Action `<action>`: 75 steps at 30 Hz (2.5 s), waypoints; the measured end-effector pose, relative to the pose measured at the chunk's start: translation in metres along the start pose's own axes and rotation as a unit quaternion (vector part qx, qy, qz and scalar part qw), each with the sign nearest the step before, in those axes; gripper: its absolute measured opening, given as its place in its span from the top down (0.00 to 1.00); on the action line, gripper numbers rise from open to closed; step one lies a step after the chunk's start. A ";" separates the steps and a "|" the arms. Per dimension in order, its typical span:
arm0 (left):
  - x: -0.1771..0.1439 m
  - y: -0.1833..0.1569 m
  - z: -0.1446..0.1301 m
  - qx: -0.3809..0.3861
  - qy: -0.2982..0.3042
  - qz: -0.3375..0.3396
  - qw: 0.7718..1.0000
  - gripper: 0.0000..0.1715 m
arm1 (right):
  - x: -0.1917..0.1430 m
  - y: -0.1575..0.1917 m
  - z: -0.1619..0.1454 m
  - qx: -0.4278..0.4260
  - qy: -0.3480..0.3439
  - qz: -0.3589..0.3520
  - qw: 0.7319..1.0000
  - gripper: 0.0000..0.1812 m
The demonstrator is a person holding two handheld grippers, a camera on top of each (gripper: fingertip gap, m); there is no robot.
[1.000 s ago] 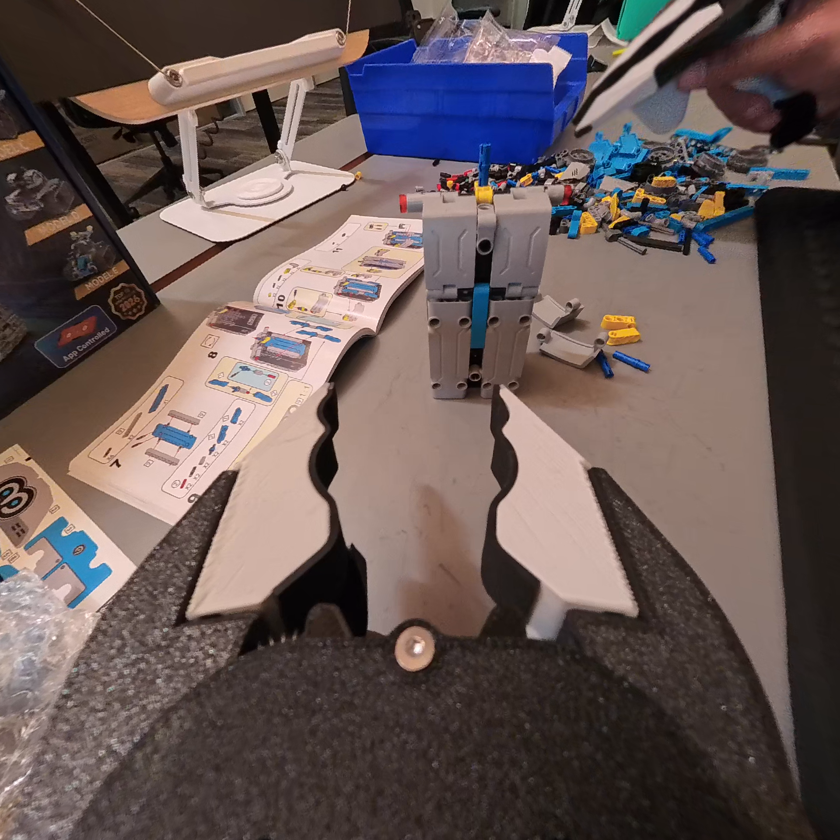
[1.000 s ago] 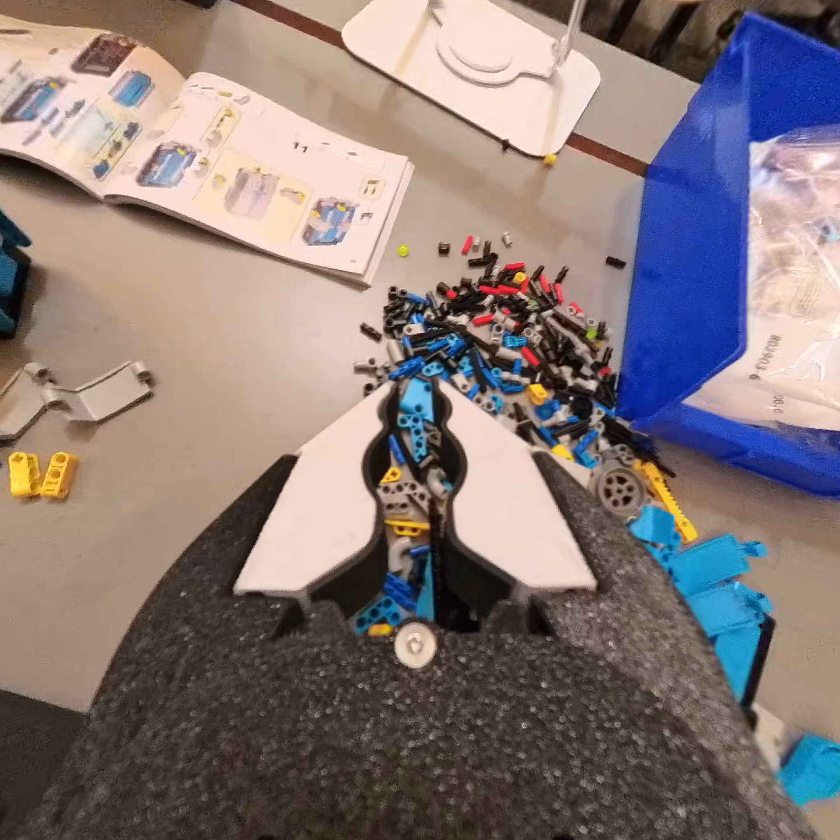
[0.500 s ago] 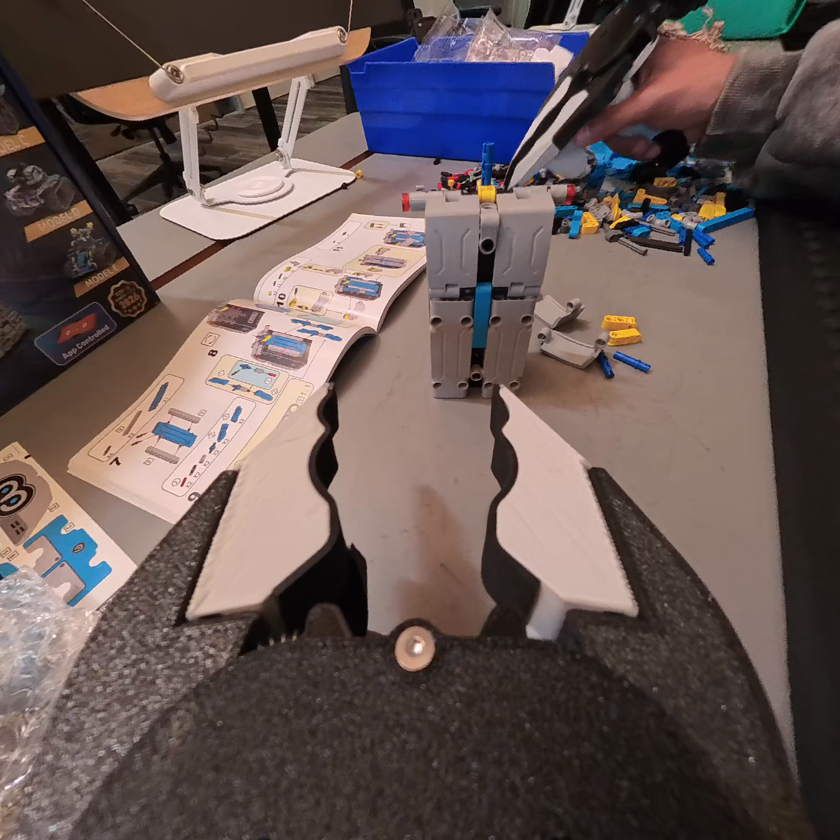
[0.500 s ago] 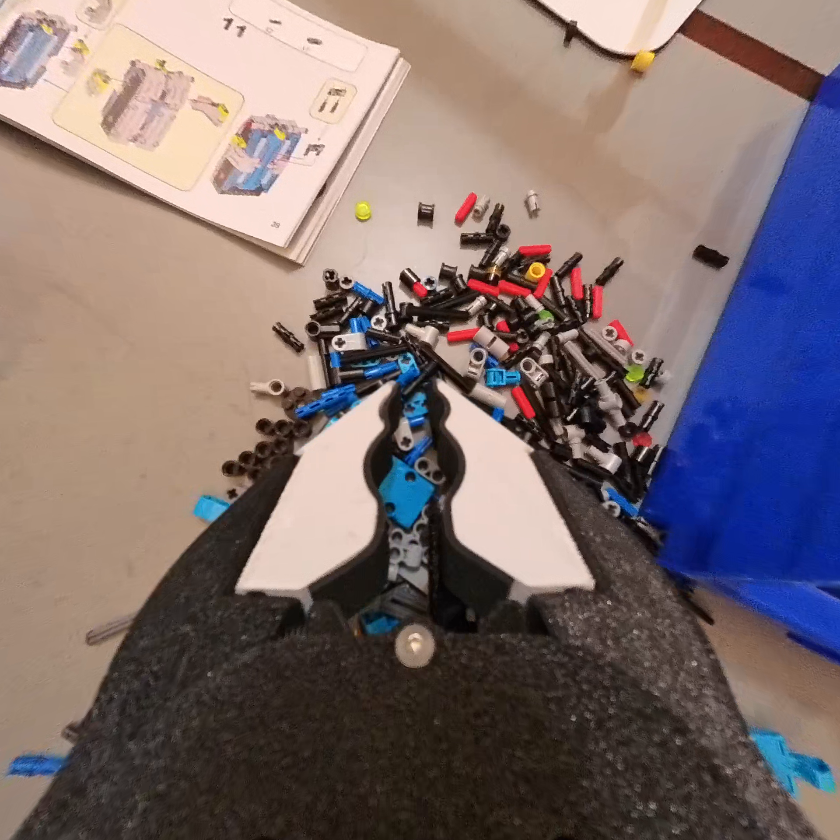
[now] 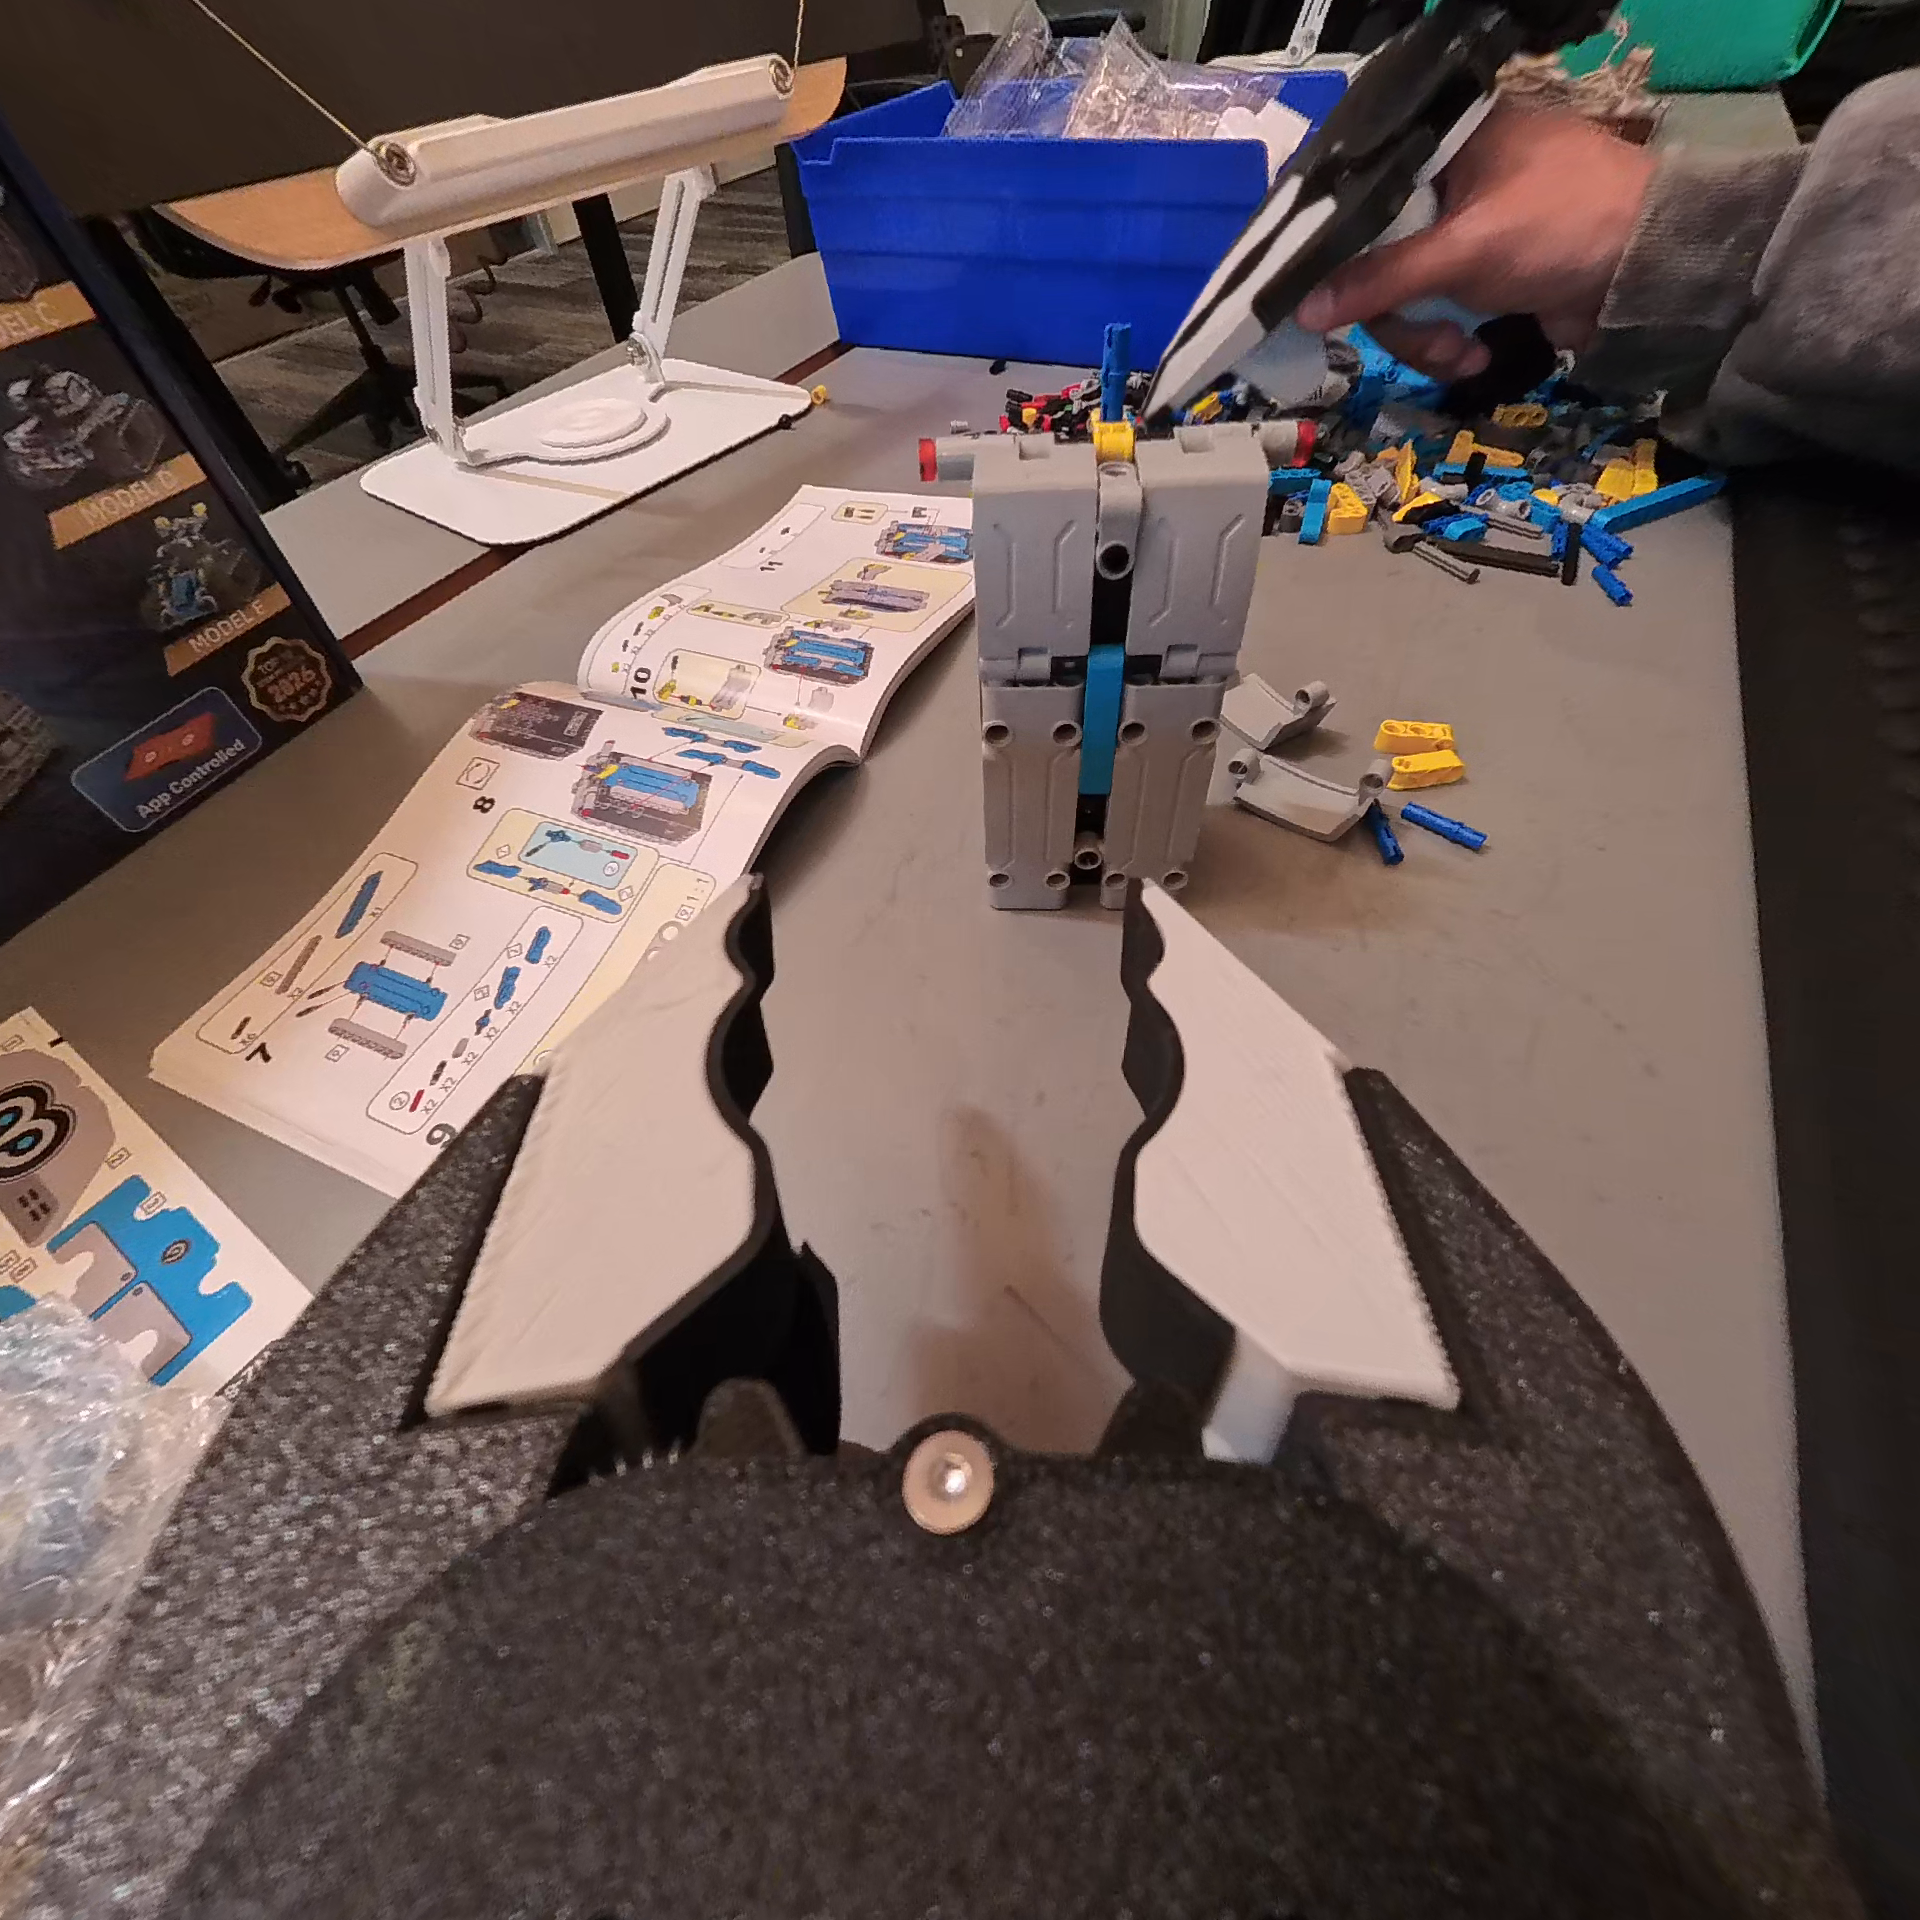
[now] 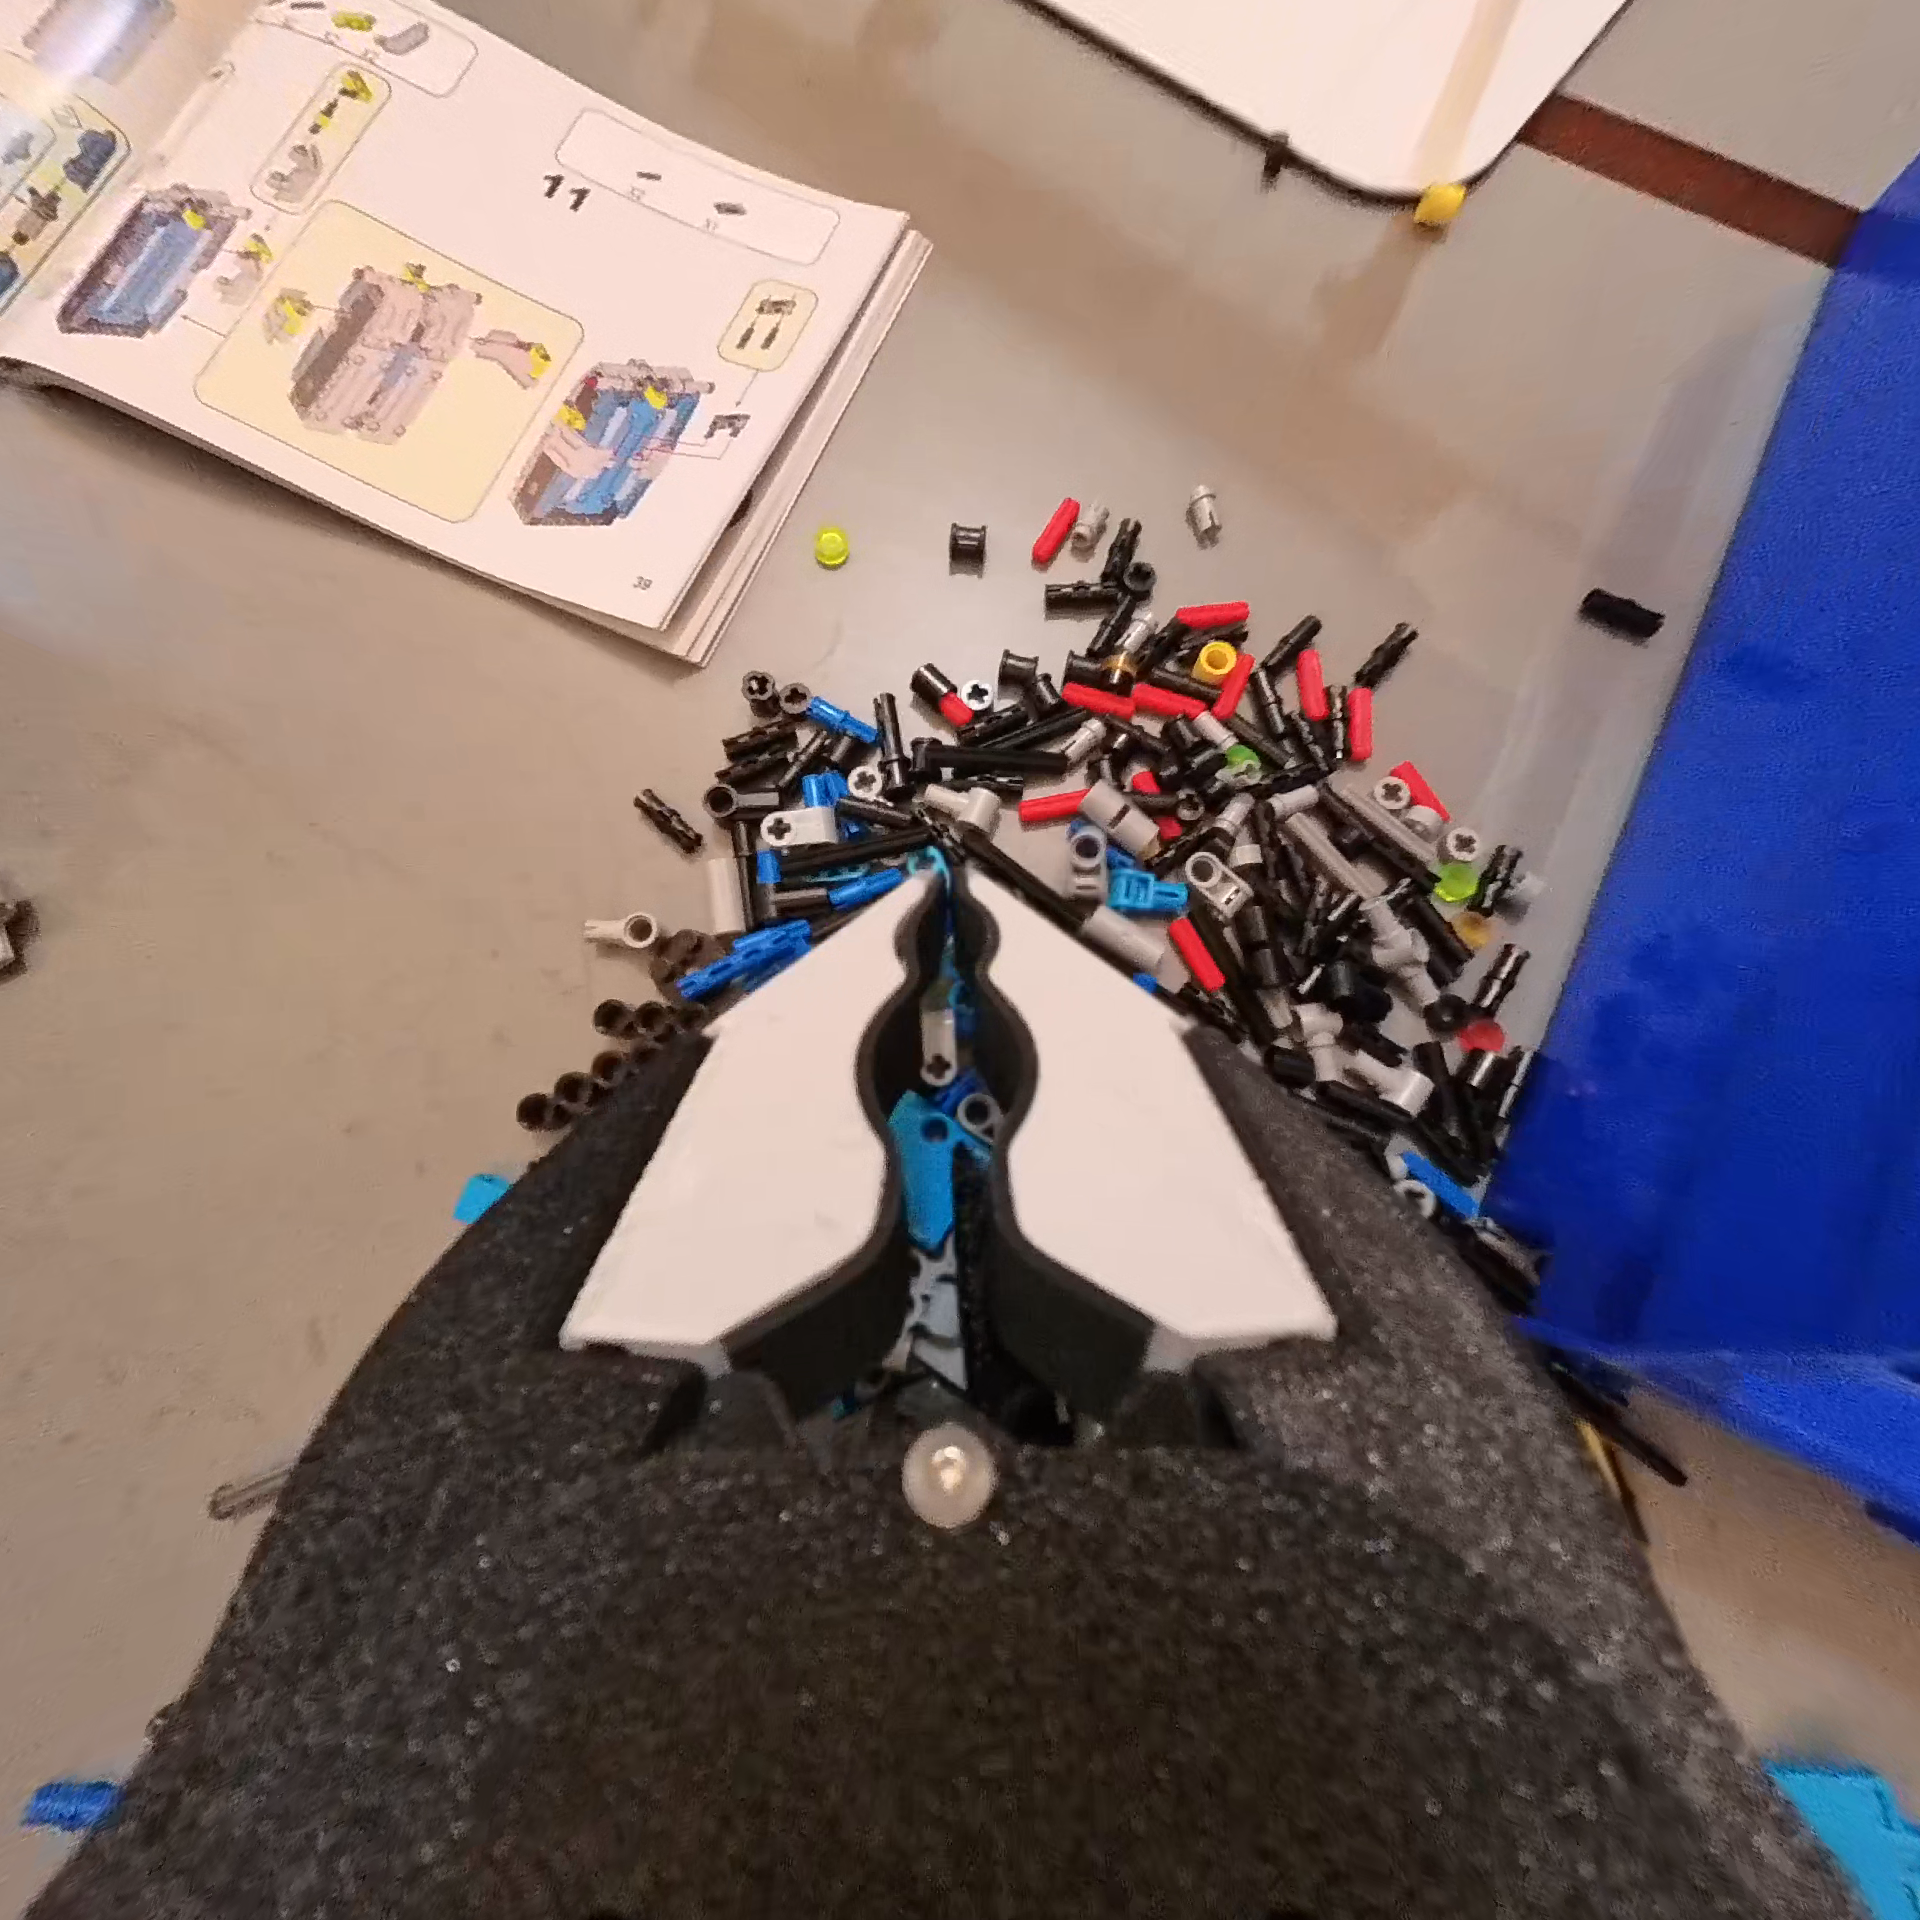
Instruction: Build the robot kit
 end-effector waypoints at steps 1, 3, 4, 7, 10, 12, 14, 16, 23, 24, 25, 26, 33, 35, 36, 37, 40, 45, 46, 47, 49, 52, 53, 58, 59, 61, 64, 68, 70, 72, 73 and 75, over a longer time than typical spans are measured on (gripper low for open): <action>0.000 0.000 0.000 0.000 0.000 0.000 1.000 0.61 | -0.004 0.000 0.001 0.000 -0.003 -0.001 1.000 1.00; 0.000 0.000 0.000 -0.001 0.000 0.000 1.000 0.61 | -0.010 0.003 0.005 0.004 -0.015 0.008 1.000 1.00; 0.000 0.000 0.000 -0.001 0.000 0.000 1.000 0.61 | -0.014 0.006 0.007 0.006 -0.024 0.019 1.000 1.00; 0.000 0.001 0.000 -0.003 0.001 -0.001 1.000 0.61 | -0.017 0.024 0.015 0.003 -0.035 0.074 0.997 1.00; 0.000 0.001 0.000 -0.004 0.001 -0.001 1.000 0.61 | -0.016 0.047 0.021 -0.017 -0.021 0.111 0.993 1.00; 0.000 0.001 0.000 -0.003 0.001 -0.001 1.000 0.61 | -0.011 0.077 0.022 -0.020 0.001 0.210 0.977 1.00; 0.000 0.000 0.000 -0.002 0.001 -0.001 1.000 0.61 | -0.003 0.110 0.018 -0.059 0.021 0.296 0.953 1.00; 0.000 0.000 0.000 -0.002 0.000 -0.001 1.000 0.61 | 0.007 0.136 0.011 -0.081 0.050 0.353 0.931 1.00; 0.000 0.000 0.000 0.001 0.000 0.000 1.000 0.61 | 0.031 0.154 -0.003 -0.089 0.100 0.370 0.919 1.00; 0.000 0.000 0.000 0.000 0.000 -0.001 1.000 0.61 | 0.033 0.153 -0.004 -0.093 0.102 0.363 0.922 0.99; 0.000 0.000 0.000 0.000 0.000 -0.001 1.000 0.61 | 0.033 0.151 -0.004 -0.095 0.099 0.357 0.924 0.99; 0.000 0.000 0.000 0.000 0.001 -0.001 1.000 0.61 | 0.032 0.150 -0.004 -0.095 0.093 0.358 0.924 0.96; 0.000 -0.001 0.000 0.003 0.002 -0.001 1.000 0.61 | 0.002 0.056 0.018 -0.019 -0.029 0.136 0.990 0.94; 0.000 0.000 0.000 0.002 0.002 -0.001 1.000 0.61 | 0.000 0.036 0.015 0.003 -0.043 0.075 0.996 0.94; 0.000 0.000 0.000 0.002 0.002 -0.001 1.000 0.61 | 0.000 0.030 0.013 0.004 -0.043 0.052 0.998 0.94; 0.000 -0.001 0.000 0.002 0.001 -0.001 1.000 0.61 | 0.001 0.026 0.011 0.005 -0.038 0.034 0.999 0.95; 0.000 -0.001 0.000 0.004 0.002 -0.001 1.000 0.61 | 0.007 0.017 0.004 0.019 -0.008 0.009 1.000 0.96; 0.000 -0.001 0.000 0.005 0.001 -0.001 1.000 0.61 | 0.012 0.012 0.004 0.027 0.001 0.002 1.000 0.95; 0.000 -0.001 0.000 0.006 0.001 -0.001 1.000 0.61 | 0.013 0.012 0.003 0.027 0.010 0.003 1.000 0.95; 0.000 -0.002 0.000 0.007 0.001 -0.001 1.000 0.61 | 0.013 0.011 0.001 0.028 0.015 -0.001 1.000 0.95; 0.000 -0.002 0.000 0.008 0.003 -0.001 1.000 0.61 | 0.012 0.008 -0.001 0.026 0.020 -0.011 0.999 0.96; 0.000 -0.001 0.000 0.007 0.002 -0.001 1.000 0.61 | 0.009 0.004 -0.002 0.029 0.018 -0.017 0.999 0.96; 0.000 -0.001 0.000 0.007 0.003 -0.001 1.000 0.61 | 0.008 0.004 -0.002 0.032 0.014 -0.013 0.999 0.96; 0.000 -0.001 0.000 0.007 0.003 -0.001 1.000 0.61 | -0.001 0.001 -0.001 0.033 0.001 -0.014 0.999 0.95; 0.000 -0.001 0.000 0.007 0.003 -0.001 1.000 0.61 | -0.002 0.001 0.000 0.029 -0.003 -0.010 1.000 0.94; 0.000 -0.001 0.000 0.007 0.003 -0.001 1.000 0.61 | -0.001 0.001 -0.001 0.026 0.000 -0.004 1.000 0.93; 0.000 -0.001 0.000 0.006 0.003 -0.001 1.000 0.61 | 0.006 0.004 -0.004 0.027 0.010 0.002 1.000 0.91; 0.000 -0.002 0.000 0.008 0.003 -0.001 1.000 0.61 | 0.008 0.008 -0.004 0.003 0.014 -0.013 1.000 0.91; 0.000 -0.002 -0.001 0.008 0.003 -0.001 1.000 0.61 | 0.009 0.009 -0.004 0.001 0.017 -0.011 1.000 0.92; 0.000 -0.001 0.000 0.007 0.003 -0.001 1.000 0.61 | 0.013 0.010 -0.006 0.006 0.026 -0.008 1.000 0.91; 0.000 -0.001 0.000 0.007 0.003 -0.001 1.000 0.61 | 0.014 0.010 -0.006 0.008 0.022 -0.006 1.000 0.92; 0.000 -0.002 -0.001 0.008 0.003 -0.001 1.000 0.61 | 0.014 0.008 -0.006 0.009 0.023 -0.005 1.000 0.92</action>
Point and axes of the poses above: each gripper's, where its closed fingertips meet, x out along the fingers, z out of its top, y = z × x across the jaws, the point moved 8 cm from there along -x, back along the fingers, and after that the axes turned 7 degrees about z, right-handed, at the moved point
